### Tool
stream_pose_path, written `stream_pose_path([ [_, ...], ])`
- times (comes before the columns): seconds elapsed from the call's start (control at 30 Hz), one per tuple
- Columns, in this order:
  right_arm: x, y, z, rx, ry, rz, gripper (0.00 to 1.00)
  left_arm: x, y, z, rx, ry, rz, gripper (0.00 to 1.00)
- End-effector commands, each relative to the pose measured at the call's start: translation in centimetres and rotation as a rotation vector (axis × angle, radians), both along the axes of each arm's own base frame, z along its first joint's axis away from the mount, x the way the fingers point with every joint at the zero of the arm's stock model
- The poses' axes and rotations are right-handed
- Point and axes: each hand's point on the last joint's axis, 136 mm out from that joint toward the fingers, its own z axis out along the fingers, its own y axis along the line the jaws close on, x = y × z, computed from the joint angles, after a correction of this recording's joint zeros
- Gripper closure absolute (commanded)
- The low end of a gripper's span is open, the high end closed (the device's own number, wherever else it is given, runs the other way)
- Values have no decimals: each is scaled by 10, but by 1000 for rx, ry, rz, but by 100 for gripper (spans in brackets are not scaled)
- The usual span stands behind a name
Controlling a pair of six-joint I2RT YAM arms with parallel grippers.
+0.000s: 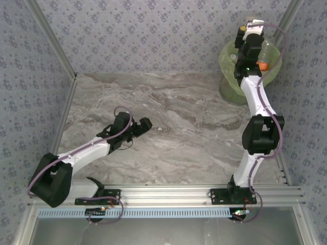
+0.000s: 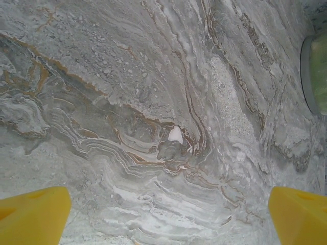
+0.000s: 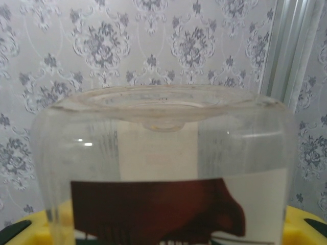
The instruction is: Put the plastic bottles in the bin
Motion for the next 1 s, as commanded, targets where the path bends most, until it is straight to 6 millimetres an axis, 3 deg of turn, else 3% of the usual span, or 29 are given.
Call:
stream_pose_path([
  [0.0, 4, -12, -2, -9, 53, -11, 51, 2, 5, 9, 9, -35, 14, 1],
  [0.37, 18, -29, -55, 74, 280, 31, 46, 4, 5, 10, 15, -41, 13, 1],
  [0.47, 21, -32, -71, 102, 364, 27, 41, 3, 5, 9, 17, -38, 11, 1],
  [0.57, 21, -38, -83, 113, 427, -7, 30, 4, 5, 10, 16, -40, 9, 1],
  [0.67, 17, -39, -81, 125, 433, -20, 20, 4, 4, 10, 17, -40, 5, 1],
  [0.93, -2, -32, -49, 135, 392, 8, 8, 4, 5, 9, 21, -42, 8, 1],
  [0.97, -5, -32, -45, 133, 385, 9, 2, 4, 6, 9, 22, -43, 10, 1],
])
